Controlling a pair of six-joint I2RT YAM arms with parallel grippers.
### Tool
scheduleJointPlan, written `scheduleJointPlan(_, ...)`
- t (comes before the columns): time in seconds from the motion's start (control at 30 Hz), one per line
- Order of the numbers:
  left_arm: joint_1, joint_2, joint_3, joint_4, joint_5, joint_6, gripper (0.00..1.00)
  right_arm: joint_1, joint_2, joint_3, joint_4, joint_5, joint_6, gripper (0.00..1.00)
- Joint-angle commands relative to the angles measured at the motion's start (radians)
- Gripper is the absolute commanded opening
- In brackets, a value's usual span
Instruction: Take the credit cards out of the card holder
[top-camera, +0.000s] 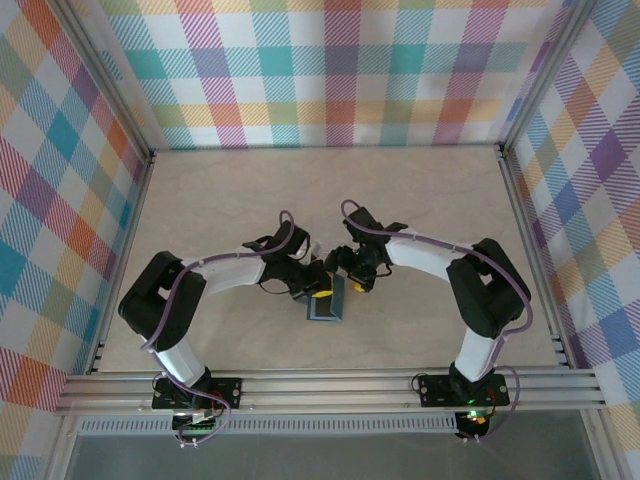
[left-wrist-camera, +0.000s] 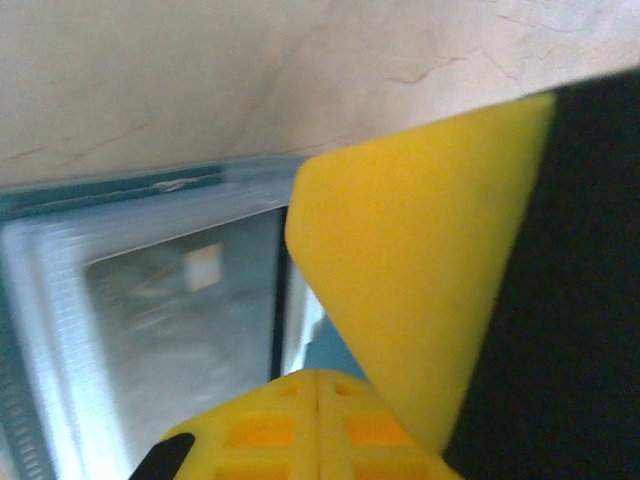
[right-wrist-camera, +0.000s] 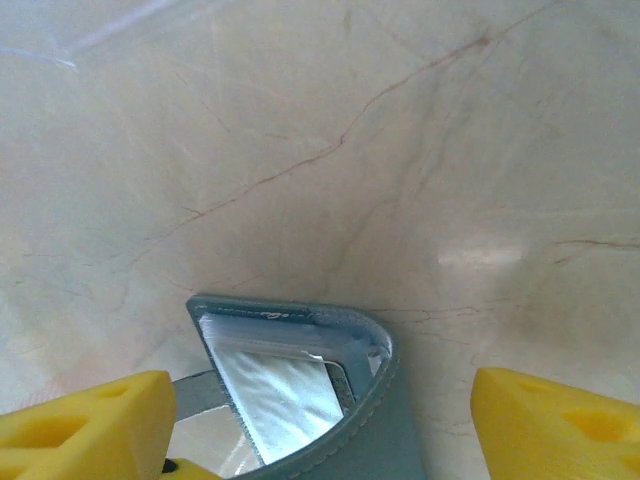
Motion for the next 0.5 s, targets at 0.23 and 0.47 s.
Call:
scheduleJointPlan(0.23, -0.11, 0.117, 0.129, -0.048, -0.005, 0.019, 0.12, -0.099, -0.141, -0.112, -0.125, 0.043, -0.048, 0.82)
scheduleJointPlan(0.47, -0.139, 0.19, 0.182, -0.149, -0.063, 0.03, 0.11, -0.124, -0.17, -0.177, -0.115, -0.008, -0.098, 0.74)
